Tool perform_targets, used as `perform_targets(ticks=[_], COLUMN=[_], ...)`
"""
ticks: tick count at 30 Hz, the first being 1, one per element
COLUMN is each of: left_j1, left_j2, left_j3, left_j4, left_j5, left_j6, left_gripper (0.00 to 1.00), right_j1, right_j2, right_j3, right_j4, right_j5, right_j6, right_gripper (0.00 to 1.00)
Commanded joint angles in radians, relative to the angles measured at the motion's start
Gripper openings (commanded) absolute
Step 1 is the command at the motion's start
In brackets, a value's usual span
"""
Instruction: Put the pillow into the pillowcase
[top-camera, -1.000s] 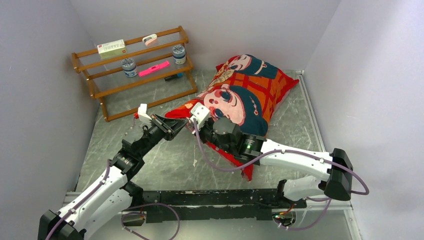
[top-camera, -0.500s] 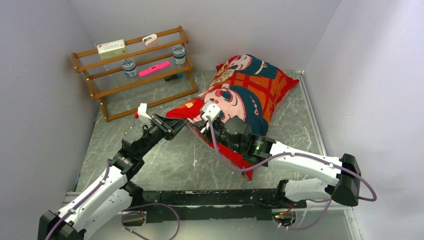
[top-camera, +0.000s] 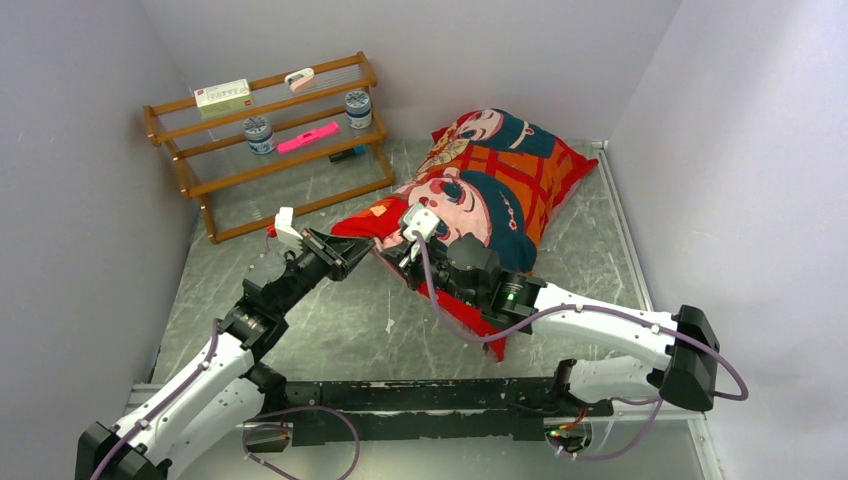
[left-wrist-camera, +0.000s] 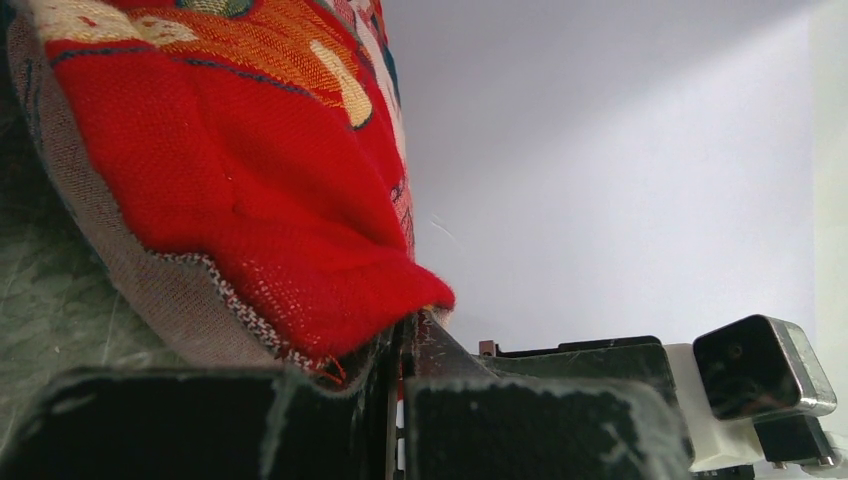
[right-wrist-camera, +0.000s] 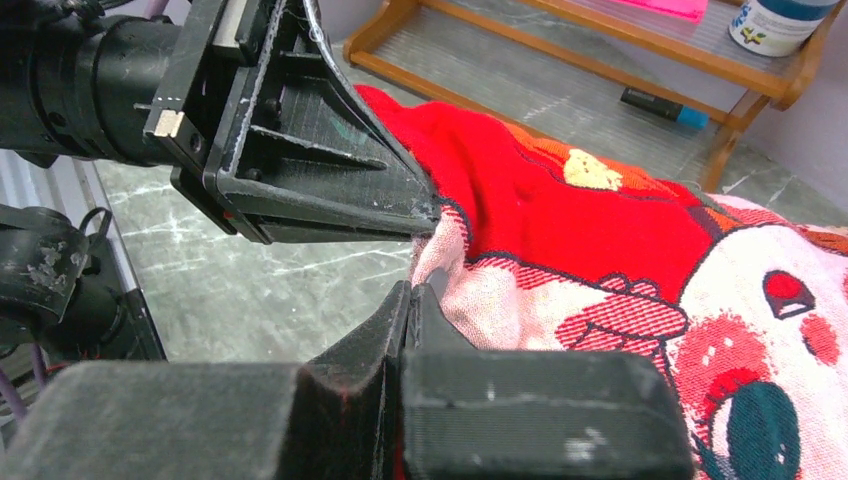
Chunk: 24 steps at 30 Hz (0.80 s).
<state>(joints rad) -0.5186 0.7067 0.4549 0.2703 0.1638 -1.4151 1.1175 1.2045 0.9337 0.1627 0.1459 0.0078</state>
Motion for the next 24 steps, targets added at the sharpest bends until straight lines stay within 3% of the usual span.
perform_targets(ticks=[1,14,24], left_j1=[0.0,0.0,0.0], left_j2=[-0.018,-0.013,-0.003], left_j3=[0.06,0.067,0.067], left_j4=[0.124,0.124,0.131], left_j5=[-0.012,-0.009,-0.01], left_j6=[-0.003,-0.009,-0.01], left_gripper=[0.05,0.05,0.05], right_j1=[-0.004,-0.002,0.001], right_j2=[0.014,0.005,0.02], right_j3=[0.007,0.014,0.029], right_j4=[0.042,-0.011,-0.011], right_j5=[-0.022,0.037,-0.03], right_j6=[0.012,-0.063,-0.085], right_gripper=[0.0,0.0,0.0])
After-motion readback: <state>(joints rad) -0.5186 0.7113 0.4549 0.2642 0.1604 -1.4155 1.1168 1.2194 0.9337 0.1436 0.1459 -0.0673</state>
